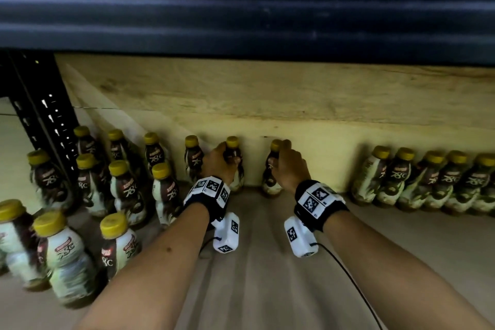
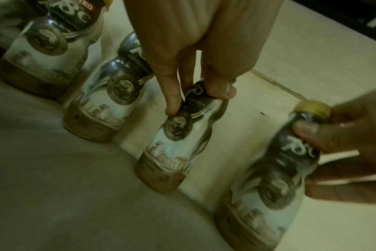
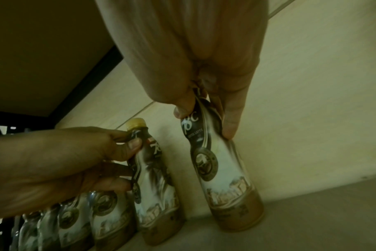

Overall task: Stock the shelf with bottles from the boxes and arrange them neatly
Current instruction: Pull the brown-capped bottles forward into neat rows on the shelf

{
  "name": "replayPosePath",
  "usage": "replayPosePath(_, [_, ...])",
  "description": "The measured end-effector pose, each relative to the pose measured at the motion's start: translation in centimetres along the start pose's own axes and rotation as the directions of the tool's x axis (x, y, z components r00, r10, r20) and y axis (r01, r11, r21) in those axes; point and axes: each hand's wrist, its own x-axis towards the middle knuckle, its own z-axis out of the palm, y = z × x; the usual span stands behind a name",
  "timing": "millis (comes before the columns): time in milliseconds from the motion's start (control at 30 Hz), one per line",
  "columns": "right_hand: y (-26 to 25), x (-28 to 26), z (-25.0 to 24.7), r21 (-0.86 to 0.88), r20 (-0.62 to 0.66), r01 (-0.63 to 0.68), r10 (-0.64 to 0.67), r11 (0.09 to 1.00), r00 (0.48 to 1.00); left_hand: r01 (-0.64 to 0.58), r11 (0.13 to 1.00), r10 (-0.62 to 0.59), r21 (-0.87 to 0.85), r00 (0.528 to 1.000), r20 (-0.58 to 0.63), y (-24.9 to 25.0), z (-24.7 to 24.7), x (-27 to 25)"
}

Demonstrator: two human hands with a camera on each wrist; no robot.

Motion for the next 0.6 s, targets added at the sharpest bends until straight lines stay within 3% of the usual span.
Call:
replayPosePath(333, [0.0,0.2,-0.6,-0.011,-0.037,-0.042,0.041,0.999,0.998,0.073,0.992,-0.078,-0.103,0.996,-0.052,0.3,0.9,-0.5])
replayPosePath(433, [0.1,0.0,-0.2,0.053,-0.055,-0.049,0.052,0.997,0.997,0.065,0.993,-0.073,-0.100,0.994,-0.080,0.4,1.1,-0.8])
replayPosePath(600, [1.2,-1.4,-1.1,0.215,-0.031,-0.010,0.017,0.977,0.999,0.097,0.991,-0.096,-0.095,0.995,0.014,1.4,0.1,-0.8])
